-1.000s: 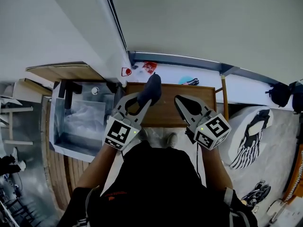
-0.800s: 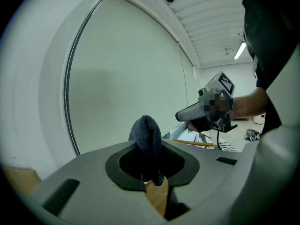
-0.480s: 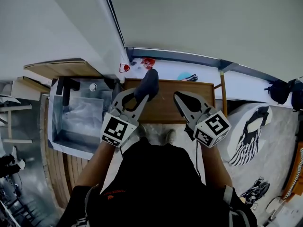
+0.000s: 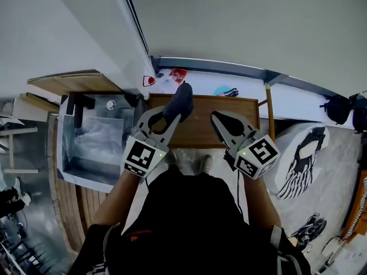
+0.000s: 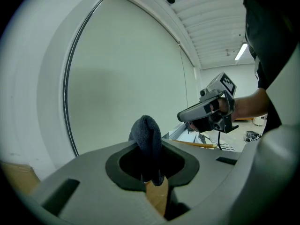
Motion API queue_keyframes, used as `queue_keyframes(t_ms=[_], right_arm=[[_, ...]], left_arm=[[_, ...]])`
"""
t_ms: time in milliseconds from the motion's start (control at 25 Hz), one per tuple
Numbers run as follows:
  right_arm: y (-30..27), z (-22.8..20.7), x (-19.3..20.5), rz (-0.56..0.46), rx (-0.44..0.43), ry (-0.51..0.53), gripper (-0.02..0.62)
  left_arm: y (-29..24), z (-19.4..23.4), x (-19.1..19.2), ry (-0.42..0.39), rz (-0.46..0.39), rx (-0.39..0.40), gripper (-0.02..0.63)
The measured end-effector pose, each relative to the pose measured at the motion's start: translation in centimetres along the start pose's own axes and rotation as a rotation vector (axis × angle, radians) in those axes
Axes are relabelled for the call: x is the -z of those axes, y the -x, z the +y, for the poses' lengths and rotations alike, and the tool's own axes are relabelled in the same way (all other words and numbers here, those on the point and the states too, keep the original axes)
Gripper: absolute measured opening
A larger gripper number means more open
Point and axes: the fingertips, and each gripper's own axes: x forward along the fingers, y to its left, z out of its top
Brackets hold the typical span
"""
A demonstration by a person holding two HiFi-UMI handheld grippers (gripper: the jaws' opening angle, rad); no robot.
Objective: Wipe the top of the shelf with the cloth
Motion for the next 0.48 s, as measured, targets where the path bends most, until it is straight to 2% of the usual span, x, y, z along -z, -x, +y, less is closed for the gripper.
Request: queue_keyframes(t_ms=[480], right_arm=[[-0.36, -0.66, 0.07, 0.003, -0.008, -0.002, 0.003]], left_arm=[[-0.87, 0.21, 0.11, -0.002, 0.006, 0.007, 0.069]])
